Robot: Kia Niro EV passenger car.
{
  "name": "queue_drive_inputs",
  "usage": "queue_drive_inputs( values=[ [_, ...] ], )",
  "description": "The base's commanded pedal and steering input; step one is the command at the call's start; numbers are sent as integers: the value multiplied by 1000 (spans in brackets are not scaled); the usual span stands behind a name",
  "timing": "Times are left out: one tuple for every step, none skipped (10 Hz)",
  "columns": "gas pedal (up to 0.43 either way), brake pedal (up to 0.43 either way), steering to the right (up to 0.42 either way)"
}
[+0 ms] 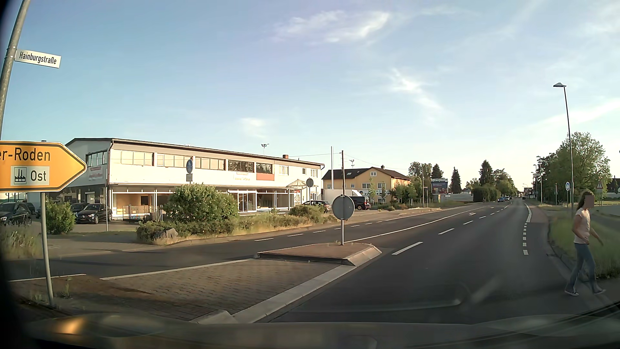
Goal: Follow the waypoints while adhering to traffic rules and regulations
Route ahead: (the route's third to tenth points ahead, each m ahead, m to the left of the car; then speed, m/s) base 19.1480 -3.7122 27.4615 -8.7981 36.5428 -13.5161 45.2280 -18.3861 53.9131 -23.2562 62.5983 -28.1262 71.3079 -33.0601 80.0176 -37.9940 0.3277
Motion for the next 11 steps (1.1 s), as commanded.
queue_drive_inputs(
  values=[
    [8, 37, 199],
    [47, 37, 194],
    [79, 37, 188],
    [98, 37, 182],
    [118, 30, 175],
    [138, 37, 167],
    [157, 37, 165],
    [177, 30, 171],
    [228, 37, 175],
    [248, 37, 175],
    [268, 37, 177]
  ],
)
